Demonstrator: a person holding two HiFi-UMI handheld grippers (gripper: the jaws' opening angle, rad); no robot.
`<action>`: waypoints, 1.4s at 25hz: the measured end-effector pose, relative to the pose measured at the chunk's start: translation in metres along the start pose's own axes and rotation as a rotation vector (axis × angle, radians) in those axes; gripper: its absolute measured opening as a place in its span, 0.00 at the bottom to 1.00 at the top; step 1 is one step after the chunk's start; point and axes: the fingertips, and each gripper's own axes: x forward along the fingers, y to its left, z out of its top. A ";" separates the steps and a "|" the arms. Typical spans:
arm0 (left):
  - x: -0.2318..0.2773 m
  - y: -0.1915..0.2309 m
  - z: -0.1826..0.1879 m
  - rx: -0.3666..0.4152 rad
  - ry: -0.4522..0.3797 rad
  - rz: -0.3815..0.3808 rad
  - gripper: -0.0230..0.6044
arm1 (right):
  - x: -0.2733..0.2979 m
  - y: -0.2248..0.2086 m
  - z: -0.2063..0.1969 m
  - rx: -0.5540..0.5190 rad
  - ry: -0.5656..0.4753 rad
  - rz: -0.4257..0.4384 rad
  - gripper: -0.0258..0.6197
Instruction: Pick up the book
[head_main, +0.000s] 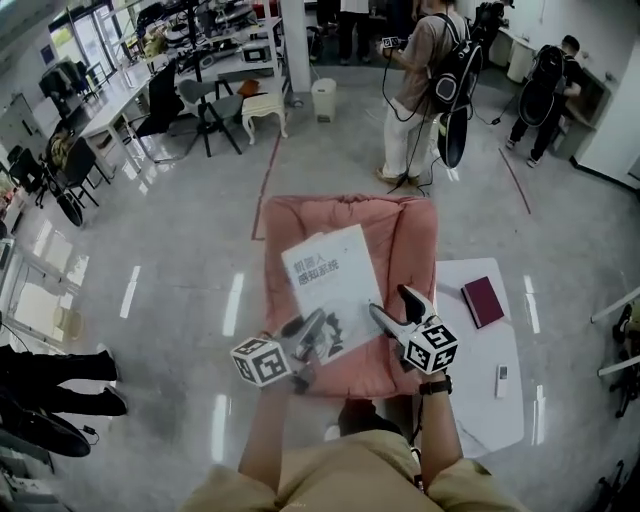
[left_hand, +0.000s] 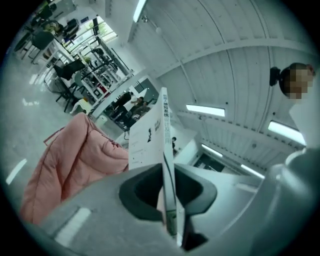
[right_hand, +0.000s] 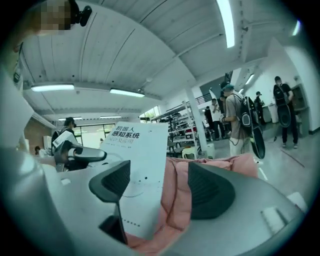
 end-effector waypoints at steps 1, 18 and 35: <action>-0.005 -0.012 0.002 0.011 0.018 -0.027 0.11 | -0.003 0.002 0.002 0.018 0.008 0.036 0.62; -0.129 -0.191 -0.020 0.334 0.056 -0.822 0.11 | -0.084 0.140 0.031 0.181 -0.272 0.761 0.96; -0.131 -0.195 -0.025 0.590 0.047 -0.697 0.11 | -0.159 0.207 0.027 -0.253 -0.192 0.757 0.15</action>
